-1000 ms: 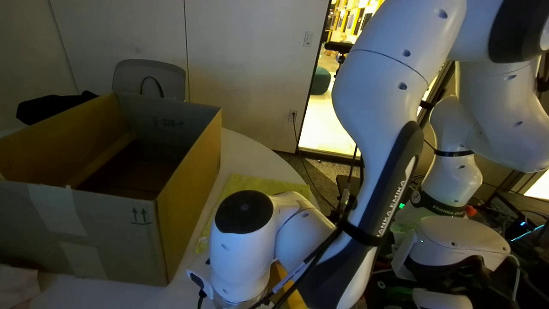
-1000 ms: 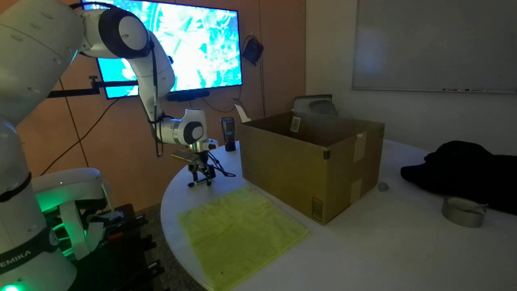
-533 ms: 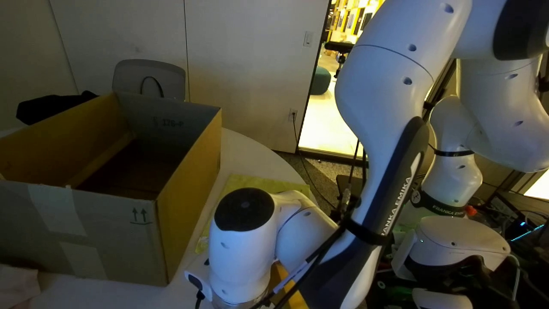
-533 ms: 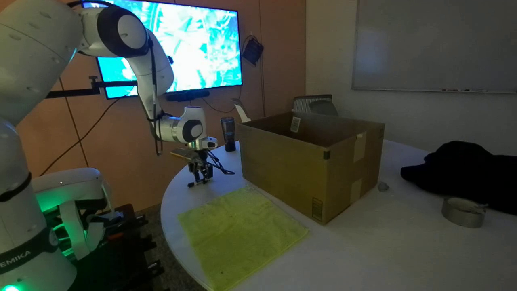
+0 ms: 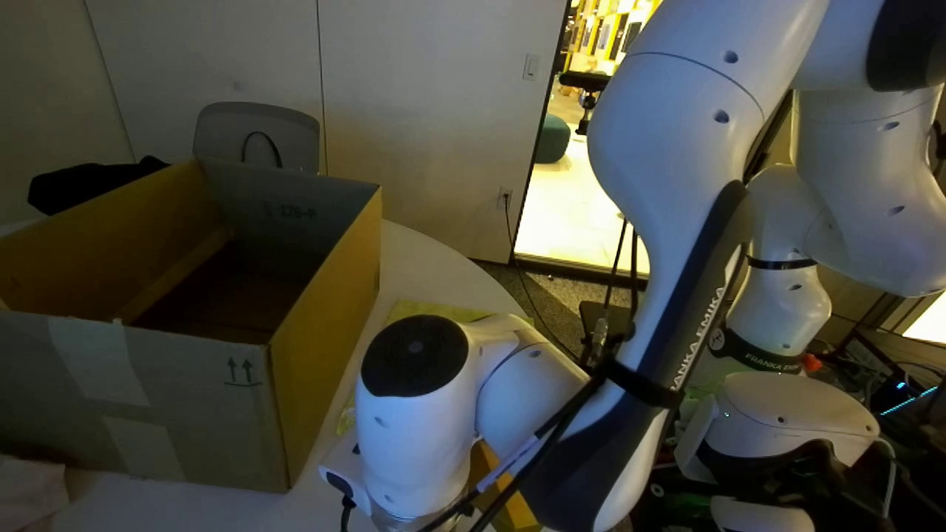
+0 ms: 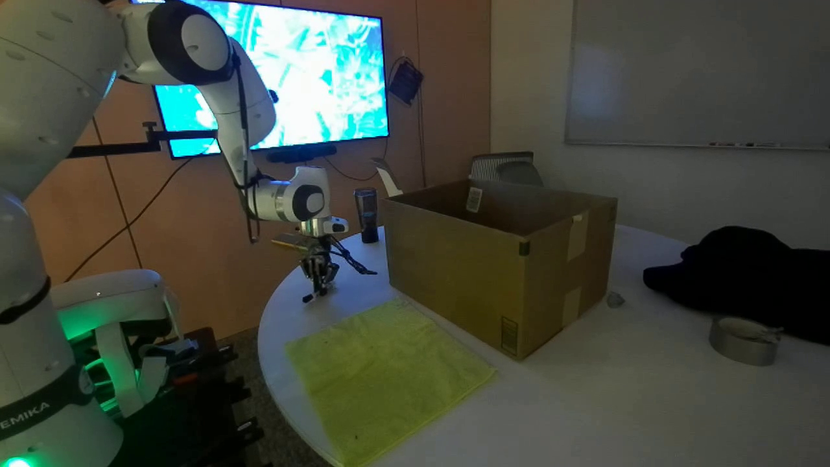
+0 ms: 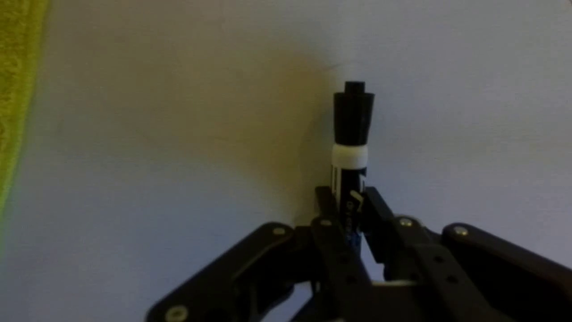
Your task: Put the marker in the towel, fold up the towel and put it in the box
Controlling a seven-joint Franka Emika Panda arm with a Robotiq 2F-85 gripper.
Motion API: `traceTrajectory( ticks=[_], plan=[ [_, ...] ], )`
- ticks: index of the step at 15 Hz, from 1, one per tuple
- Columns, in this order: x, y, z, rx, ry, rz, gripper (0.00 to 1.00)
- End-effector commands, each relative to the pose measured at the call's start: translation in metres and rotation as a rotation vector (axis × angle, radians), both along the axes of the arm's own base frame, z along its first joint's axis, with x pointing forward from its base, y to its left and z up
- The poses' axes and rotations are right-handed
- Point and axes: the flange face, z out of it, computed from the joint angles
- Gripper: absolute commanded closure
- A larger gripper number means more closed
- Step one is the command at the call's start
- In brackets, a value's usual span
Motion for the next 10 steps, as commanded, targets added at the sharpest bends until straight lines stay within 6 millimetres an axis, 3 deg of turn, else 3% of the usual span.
traceTrajectory(
  ticks=[1,4,10],
  plan=[
    [-0.002,-0.009,0.022,-0.049,-0.019,0.044,0.84],
    [0.008,-0.032,0.035,-0.066,-0.055,0.027,0.85],
    [0.027,-0.118,0.042,-0.122,-0.078,-0.104,0.85]
  ],
)
